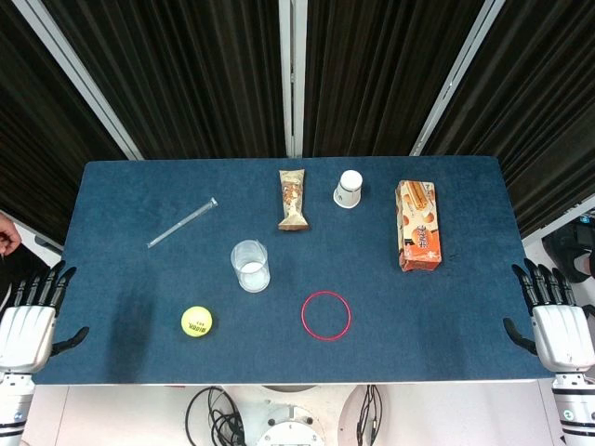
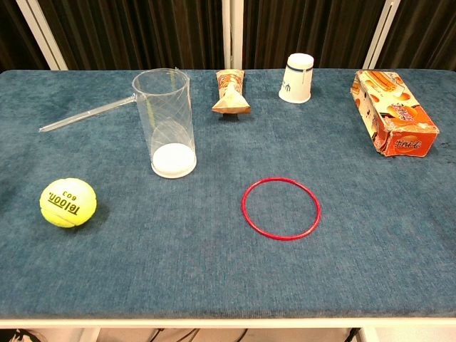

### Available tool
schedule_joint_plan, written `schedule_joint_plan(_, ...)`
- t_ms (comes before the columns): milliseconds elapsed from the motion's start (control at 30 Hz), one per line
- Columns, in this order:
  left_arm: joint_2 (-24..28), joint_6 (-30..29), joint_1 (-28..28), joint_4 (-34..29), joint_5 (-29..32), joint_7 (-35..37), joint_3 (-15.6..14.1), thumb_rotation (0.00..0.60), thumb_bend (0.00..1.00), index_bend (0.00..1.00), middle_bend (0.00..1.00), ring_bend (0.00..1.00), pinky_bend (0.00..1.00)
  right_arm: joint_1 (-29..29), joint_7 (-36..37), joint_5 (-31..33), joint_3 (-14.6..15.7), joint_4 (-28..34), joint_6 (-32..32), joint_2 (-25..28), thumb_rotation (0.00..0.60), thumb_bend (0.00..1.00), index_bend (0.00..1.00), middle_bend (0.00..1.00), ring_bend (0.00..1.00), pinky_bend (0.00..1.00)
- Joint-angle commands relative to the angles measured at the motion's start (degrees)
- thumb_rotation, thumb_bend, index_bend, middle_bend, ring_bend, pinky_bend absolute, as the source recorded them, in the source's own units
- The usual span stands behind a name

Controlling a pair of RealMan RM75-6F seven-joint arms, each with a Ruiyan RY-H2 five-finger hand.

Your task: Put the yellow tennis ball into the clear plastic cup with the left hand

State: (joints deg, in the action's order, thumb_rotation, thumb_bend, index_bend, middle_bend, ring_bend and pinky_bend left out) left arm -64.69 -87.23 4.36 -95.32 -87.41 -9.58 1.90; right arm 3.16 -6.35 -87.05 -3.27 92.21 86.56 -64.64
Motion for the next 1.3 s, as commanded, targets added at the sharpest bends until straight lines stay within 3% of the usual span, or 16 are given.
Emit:
schedule_joint_plan(33,0.0,0.0,0.0,-0.1,0.0,0.0,0.0,0.6,0.15,0.07,0.0,0.0,0.0,0.0,0.1,0.0,0.0,-0.1,0.0,0.0,0.6,0.23,0.0,0.0,0.0,0.0)
schedule_joint_plan(400,0.0,0.7,0.8,-0.4,-2.2,0.2,-0.6,0.6,0.13,0.07,0.0,0.0,0.0,-0.2,0.4,0.1,-0.2,0.1,0.6,0.3,0.6,0.23,0.0,0.0,0.0,0.0)
schedule_joint_plan(633,0.4,8.4,5.3,-2.9,-5.1,4.2,-2.3,0.6,0.1,0.07,0.0,0.0,0.0,0.2,0.0,0.3,-0.4,0.4,-0.1,0.4,0.6,0.24,0.0,0.0,0.0,0.0)
schedule_joint_plan(933,-8.6,15.9,12.2,3.5,-9.0,10.4,-2.6,0.6,0.11,0.08,0.08,0.02,0.17,-0.1,1.0,0.0,-0.4,0.5,0.5,0.9,0.6,0.24,0.0,0.0,0.0,0.0)
schedule_joint_plan(1300,-17.1,22.0,16.8,12.4,-8.3,14.7,-3.7,0.6,0.13,0.14,0.12,0.06,0.23,-0.8,3.0,0.5,-0.5,-0.1,1.3,1.8,0.6,0.24,0.0,0.0,0.0,0.0)
